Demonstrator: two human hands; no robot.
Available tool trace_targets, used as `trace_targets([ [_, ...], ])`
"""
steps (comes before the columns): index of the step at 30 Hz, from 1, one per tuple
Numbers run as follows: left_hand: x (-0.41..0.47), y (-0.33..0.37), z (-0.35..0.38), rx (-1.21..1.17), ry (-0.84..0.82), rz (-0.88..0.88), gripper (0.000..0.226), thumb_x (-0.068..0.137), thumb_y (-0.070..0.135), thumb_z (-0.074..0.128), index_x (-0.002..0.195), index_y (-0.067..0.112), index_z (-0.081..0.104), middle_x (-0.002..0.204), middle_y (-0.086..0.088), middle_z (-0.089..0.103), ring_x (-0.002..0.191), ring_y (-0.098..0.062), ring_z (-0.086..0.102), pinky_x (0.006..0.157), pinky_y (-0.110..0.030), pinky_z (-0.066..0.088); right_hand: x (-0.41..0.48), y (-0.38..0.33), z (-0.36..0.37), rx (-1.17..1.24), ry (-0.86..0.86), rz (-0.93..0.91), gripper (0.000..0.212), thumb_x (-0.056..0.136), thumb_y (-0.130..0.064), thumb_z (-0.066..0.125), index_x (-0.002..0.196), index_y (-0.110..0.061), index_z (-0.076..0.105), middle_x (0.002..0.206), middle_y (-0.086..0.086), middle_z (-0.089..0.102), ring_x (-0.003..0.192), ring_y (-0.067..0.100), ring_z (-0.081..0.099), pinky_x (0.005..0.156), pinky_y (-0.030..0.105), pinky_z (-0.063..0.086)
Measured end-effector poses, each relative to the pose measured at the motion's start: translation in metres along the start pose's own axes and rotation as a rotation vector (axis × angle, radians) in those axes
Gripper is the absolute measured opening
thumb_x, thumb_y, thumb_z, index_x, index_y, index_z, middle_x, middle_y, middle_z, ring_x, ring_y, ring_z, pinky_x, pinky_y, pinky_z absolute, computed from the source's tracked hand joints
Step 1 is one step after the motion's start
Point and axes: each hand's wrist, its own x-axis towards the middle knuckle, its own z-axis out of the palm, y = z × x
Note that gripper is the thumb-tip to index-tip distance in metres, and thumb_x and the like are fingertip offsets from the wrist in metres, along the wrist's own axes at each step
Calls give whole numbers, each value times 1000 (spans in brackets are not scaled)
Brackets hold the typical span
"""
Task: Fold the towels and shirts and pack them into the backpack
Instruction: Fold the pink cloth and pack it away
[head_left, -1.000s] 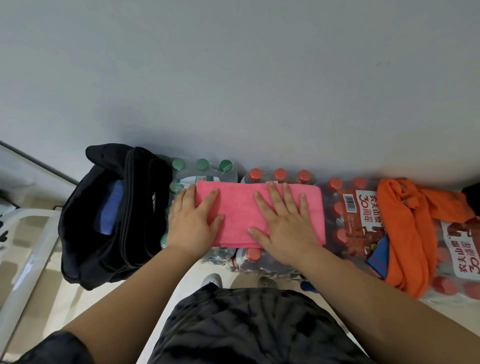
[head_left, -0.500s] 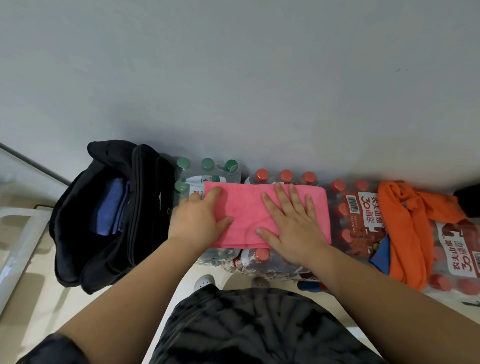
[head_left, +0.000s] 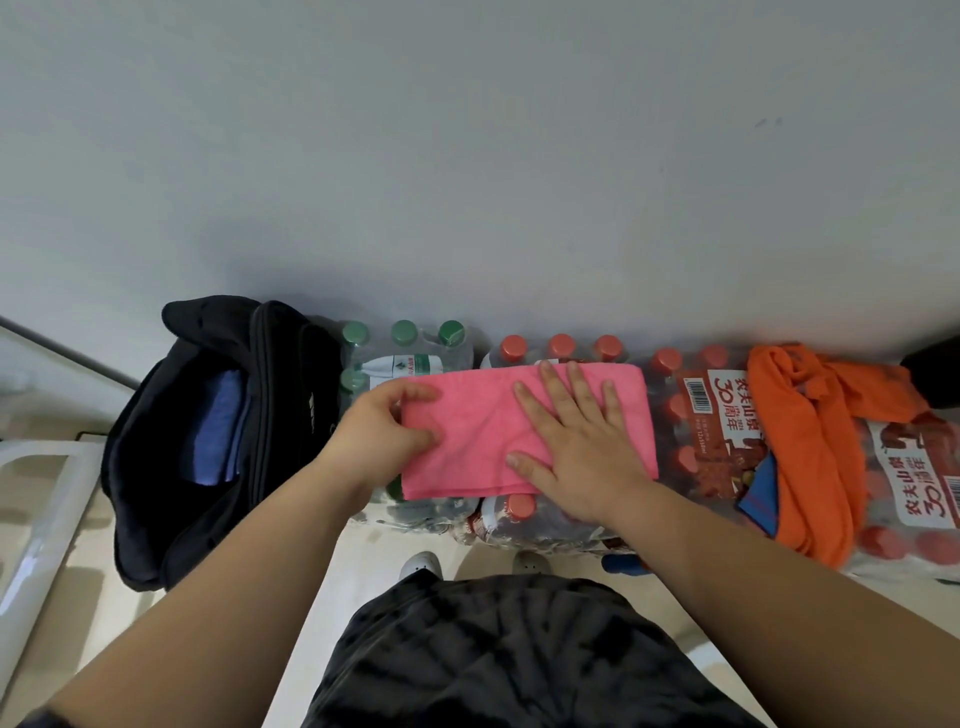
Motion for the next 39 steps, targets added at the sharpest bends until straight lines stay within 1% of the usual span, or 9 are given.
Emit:
trace_targets([
  [6, -6, 10, 4, -221, -83, -106, 49, 65, 0, 77, 110, 18, 72, 124, -12, 62, 99, -26, 65, 81, -38, 55, -1, 1, -1, 29, 1, -8, 81, 91, -81, 8, 153, -40, -23, 160, -3, -36, 145, 23, -39, 120, 58, -11],
  [9, -12, 13, 6, -271, 9, -24, 54, 79, -9, 72, 124, 19, 67, 122, -8, 63, 95, -18, 66, 75, -27, 57, -1, 3, -2, 57, -4, -15, 80, 90, -81, 6, 154, -41, -21, 161, -4, -34, 145, 22, -39, 121, 57, -12],
  [12, -23, 24, 9, -224, 88, 91, 52, 82, -7, 73, 122, 26, 68, 113, -8, 69, 87, -21, 70, 76, -36, 61, 0, 5, -4, 131, 13, -43, 81, 88, -82, 3, 157, -41, -10, 164, -6, -26, 147, 20, -34, 121, 55, -12],
  [16, -39, 53, 24, -45, 97, 163, 49, 80, 0, 77, 117, 31, 69, 93, -17, 75, 84, -35, 74, 78, -55, 61, -11, 14, -17, 449, 175, 19, 82, 89, -79, 12, 151, -34, 41, 167, -7, 17, 154, 16, 4, 125, 47, 3],
  [20, -46, 83, 67, 308, 122, 414, 55, 70, 15, 78, 122, 31, 66, 116, 3, 63, 89, -18, 71, 83, -44, 60, -38, 39, -18, 599, 285, 105, 68, 92, -67, 27, 134, -26, 62, 143, -5, 52, 134, 17, 40, 114, 48, 35],
  [27, -24, 95, 169, 686, -21, 505, 62, 71, 16, 77, 131, 14, 63, 131, -8, 55, 124, -20, 53, 104, -18, 34, -71, 87, -20, 1037, 114, 42, 40, 104, -39, 47, 141, -27, 54, 137, -8, 60, 124, 3, 54, 107, 29, 44],
  [31, -17, 84, 196, 695, -110, 426, 64, 68, 36, 69, 128, 18, 59, 126, -2, 60, 117, -19, 57, 98, -24, 44, -80, 98, -26, 1252, 3, 81, 46, 105, -38, 46, 151, -34, 41, 145, -19, 47, 132, -3, 44, 103, 13, 36],
  [37, -20, 65, 178, 609, -46, 491, 61, 77, 5, 63, 133, 25, 53, 93, 13, 54, 67, -1, 51, 61, -10, 39, -76, 94, -29, 1182, -33, 87, 28, 104, -36, 48, 91, -20, 68, 97, -6, 60, 92, 12, 59, 94, 41, 49],
  [39, -18, 59, 171, 734, 45, 600, 64, 75, 14, 60, 137, 26, 52, 114, 4, 59, 87, -5, 57, 76, -22, 47, -77, 97, -28, 1197, -20, 116, 29, 104, -37, 50, 104, -18, 72, 102, 4, 68, 96, 16, 64, 93, 39, 50],
])
